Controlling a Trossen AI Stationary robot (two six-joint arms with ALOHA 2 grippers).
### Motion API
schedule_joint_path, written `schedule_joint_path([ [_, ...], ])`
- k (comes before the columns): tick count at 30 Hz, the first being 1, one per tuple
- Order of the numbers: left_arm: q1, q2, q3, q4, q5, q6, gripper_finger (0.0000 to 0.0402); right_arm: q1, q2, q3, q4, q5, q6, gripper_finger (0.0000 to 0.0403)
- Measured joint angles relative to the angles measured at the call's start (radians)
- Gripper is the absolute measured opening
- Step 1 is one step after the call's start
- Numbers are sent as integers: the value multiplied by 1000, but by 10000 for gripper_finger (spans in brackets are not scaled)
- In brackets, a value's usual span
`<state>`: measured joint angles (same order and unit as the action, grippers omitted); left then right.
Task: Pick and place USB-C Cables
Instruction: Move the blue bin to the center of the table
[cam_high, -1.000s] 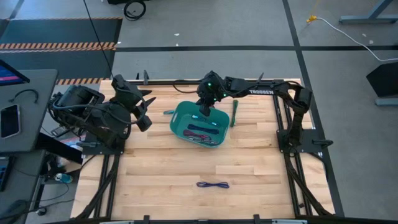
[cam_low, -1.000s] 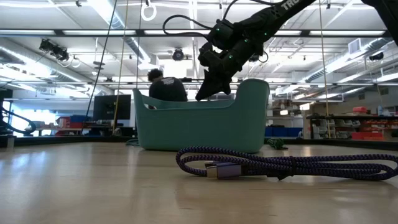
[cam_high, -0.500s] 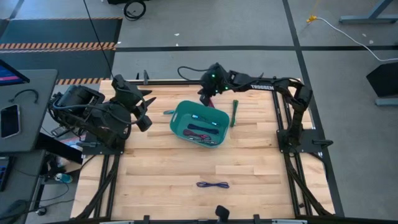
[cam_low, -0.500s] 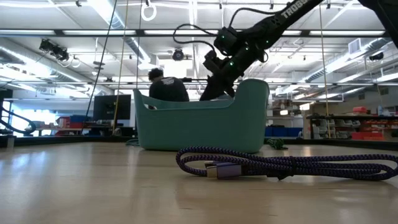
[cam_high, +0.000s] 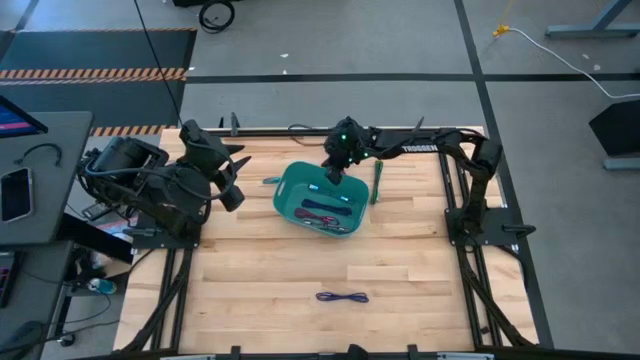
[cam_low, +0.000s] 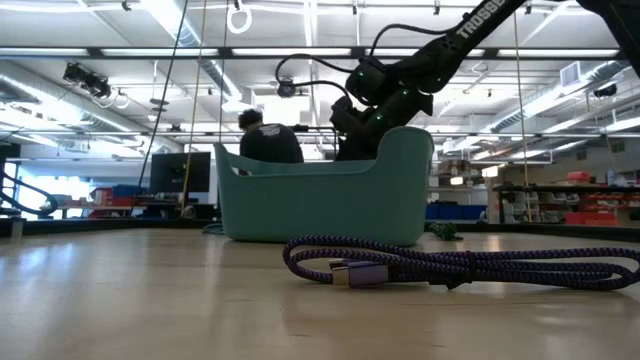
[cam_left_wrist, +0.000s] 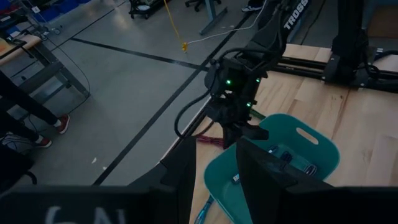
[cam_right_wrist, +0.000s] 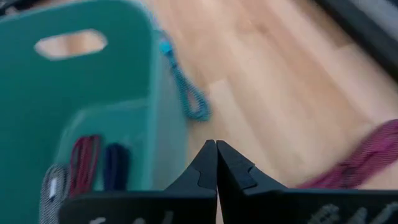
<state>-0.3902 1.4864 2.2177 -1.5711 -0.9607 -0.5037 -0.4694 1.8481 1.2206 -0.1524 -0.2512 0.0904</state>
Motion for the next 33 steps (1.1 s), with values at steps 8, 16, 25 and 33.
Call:
schedule_joint_path([
  [8,0,0,0,0,0,0,121,62,0,-21,36,-62,-19,0],
  [16,0,0,0,0,0,0,121,96,0,-22,54,-136,-52,0],
  [25,0,0,0,0,0,0,121,103,0,-22,71,-211,-67,0],
  [33,0,0,0,0,0,0,121,140,0,-21,71,-265,-73,0],
])
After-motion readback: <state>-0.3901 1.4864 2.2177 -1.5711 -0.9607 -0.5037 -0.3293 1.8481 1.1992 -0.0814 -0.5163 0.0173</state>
